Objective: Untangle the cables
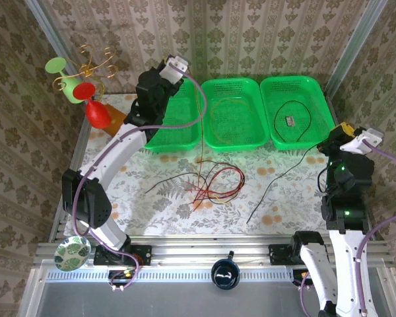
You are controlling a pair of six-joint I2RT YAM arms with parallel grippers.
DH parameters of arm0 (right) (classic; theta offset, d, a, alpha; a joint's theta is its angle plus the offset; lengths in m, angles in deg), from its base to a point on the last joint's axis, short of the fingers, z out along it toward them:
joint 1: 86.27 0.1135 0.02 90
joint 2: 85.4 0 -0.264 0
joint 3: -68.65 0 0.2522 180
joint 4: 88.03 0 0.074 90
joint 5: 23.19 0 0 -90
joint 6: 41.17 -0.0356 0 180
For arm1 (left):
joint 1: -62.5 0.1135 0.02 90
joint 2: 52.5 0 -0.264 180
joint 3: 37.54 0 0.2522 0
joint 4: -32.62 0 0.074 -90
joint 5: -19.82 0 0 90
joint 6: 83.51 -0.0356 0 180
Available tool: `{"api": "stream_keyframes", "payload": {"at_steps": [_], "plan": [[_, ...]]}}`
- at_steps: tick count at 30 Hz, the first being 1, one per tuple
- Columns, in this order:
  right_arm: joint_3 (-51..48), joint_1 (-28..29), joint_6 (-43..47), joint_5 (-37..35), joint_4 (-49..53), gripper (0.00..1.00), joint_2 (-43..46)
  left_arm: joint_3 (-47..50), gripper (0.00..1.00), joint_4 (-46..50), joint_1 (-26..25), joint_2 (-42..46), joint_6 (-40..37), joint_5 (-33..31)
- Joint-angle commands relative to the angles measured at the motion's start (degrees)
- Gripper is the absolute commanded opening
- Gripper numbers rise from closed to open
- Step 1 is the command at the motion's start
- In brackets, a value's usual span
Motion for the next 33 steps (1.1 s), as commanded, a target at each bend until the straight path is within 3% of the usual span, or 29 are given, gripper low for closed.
{"api": "stream_keyframes", "payload": {"at_steps": [1, 12, 19, 28, 33], "plan": [[1.4, -0.1, -1.0, 1.0, 0.0, 0.0, -0.1, -6.4, 0.0, -4.3, -0.7, 3.7, -2.4, 0.2], [2.0, -0.1, -0.7, 1.8, -0.5, 0.0, -0.8, -18.8, 0.0, -1.7, 4.1, 1.9, -5.5, 2.0], [2.3, -0.1, -0.5, 1.9, 0.0, 0.0, -0.7, -17.9, 0.0, -2.1, 7.0, 1.2, -6.9, 1.3], [2.6, -0.1, -1.7, 2.4, 0.2, 0.0, -0.6, -3.7, 0.0, 12.8, 7.7, 1.6, 3.6, 4.5], [2.8, -0.1, -1.7, 2.7, 0.5, 0.0, -0.6, 1.8, 0.0, 26.3, 7.7, -4.1, 15.5, 5.3]]}}
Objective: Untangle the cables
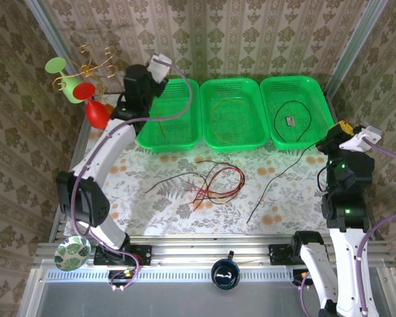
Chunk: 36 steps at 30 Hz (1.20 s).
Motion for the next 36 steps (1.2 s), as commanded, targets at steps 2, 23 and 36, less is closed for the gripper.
{"api": "stream_keyframes", "payload": {"at_steps": [2, 23, 36], "plan": [[2.1, -0.1, -0.4, 1.2, 0.0, 0.0, 0.3, 1.4, 0.0, 15.6, 0.2, -5.5, 13.3, 2.2], [4.3, 0.1, -0.5, 2.4, 0.5, 0.0, -0.2, -6.0, 0.85, 32.1, 2.6, -14.4, 23.6, 11.0], [14.1, 0.9, -3.0, 5.3, -5.5, 0.0, -8.0, -0.5, 0.94, 28.3, 2.6, 1.6, 24.5, 17.3]]}}
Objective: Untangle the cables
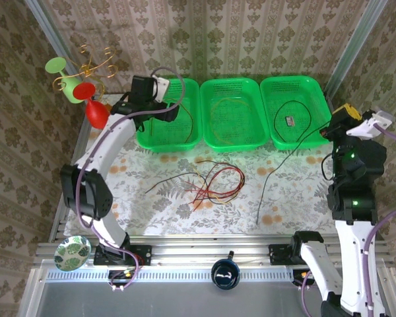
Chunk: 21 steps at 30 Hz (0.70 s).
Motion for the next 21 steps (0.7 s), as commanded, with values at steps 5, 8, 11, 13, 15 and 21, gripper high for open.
{"api": "stream_keyframes", "payload": {"at_steps": [5, 8, 11, 13, 15, 21], "plan": [[10.2, 0.8, -0.8, 1.3, -8.0, 0.0, -7.6, 11.6, 0.94, -7.9, -1.7, 10.1, 4.5, 5.8], [14.6, 0.8, -0.8, 1.1, -10.1, 0.0, -11.2, 16.5, 0.93, -10.8, -4.2, 13.4, 6.4, 5.0], [18.9, 0.8, 1.0, 0.6, -12.2, 0.0, -14.4, 20.8, 0.94, -12.6, -7.3, 15.6, 7.7, 4.5], [21.6, 0.8, 3.0, -0.1, -14.3, 0.0, -16.3, 23.1, 0.94, -13.4, -8.7, 16.5, 8.2, 3.9], [25.1, 0.8, 5.9, -0.9, -17.0, 0.0, -18.7, 24.9, 0.94, -13.7, -10.1, 17.3, 8.8, 3.4], [36.4, 0.7, 12.2, -3.6, -23.4, 0.0, -29.4, 29.6, 0.94, -15.2, -12.9, 20.0, 11.3, 2.3]]}}
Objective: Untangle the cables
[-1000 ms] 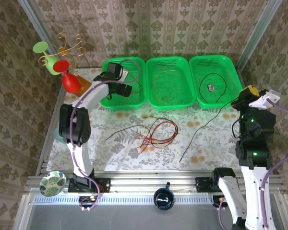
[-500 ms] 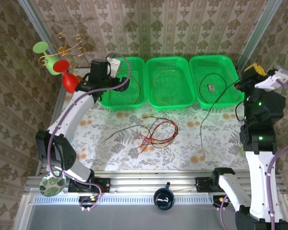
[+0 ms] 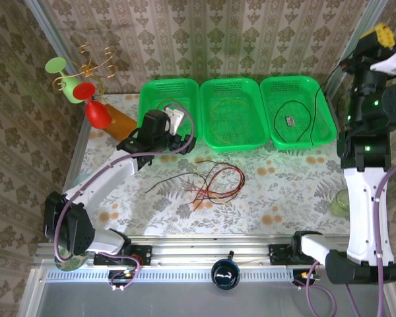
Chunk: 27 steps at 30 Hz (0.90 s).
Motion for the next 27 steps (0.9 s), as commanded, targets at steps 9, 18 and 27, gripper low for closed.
{"api": "stream_keyframes", "payload": {"at_steps": [9, 18, 27], "plan": [[23.6, 0.2, 5.3, 1.9, -9.0, 0.0, -24.0, 8.2, 0.93, -3.7, -4.0, 7.7, 6.5, -4.3], [31.0, -0.3, 10.2, 3.3, -8.8, 0.0, -32.7, 12.7, 0.94, -2.6, -5.6, 12.2, 8.6, -6.3], [28.5, -0.4, 8.2, 4.5, -12.0, 0.0, -36.3, 15.2, 0.94, -2.2, -6.2, 14.2, 10.0, -6.7]]}}
